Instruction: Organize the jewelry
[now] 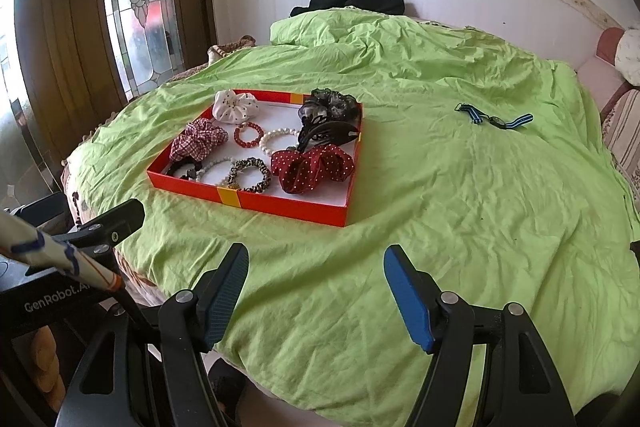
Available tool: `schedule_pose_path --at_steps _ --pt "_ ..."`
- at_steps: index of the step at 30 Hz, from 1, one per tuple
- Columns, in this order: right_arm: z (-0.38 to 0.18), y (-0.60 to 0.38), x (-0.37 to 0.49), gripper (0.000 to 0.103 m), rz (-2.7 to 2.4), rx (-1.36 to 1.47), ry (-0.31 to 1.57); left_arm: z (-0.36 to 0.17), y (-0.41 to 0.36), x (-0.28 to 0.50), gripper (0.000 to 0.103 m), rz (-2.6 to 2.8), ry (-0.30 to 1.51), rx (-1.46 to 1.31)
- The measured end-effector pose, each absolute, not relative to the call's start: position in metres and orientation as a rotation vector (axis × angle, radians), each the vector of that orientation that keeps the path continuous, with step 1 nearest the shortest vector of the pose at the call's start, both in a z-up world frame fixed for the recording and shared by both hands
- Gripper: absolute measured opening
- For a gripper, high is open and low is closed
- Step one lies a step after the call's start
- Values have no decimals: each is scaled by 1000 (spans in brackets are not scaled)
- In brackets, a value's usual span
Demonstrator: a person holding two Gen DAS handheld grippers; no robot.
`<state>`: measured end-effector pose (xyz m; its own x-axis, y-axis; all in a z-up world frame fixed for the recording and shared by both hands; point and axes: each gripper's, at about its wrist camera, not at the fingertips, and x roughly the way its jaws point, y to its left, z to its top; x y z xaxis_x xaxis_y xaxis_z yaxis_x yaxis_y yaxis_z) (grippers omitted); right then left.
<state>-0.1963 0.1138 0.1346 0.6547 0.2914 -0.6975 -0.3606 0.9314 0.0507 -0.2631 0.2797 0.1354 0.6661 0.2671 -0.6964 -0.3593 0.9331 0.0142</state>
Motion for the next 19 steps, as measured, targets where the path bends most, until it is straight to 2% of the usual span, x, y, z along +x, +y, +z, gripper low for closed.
schedule_pose_path --at_steps 19 --pt "122 131 -190 76 397 -125 819 131 295 -261 103 388 785 -162"
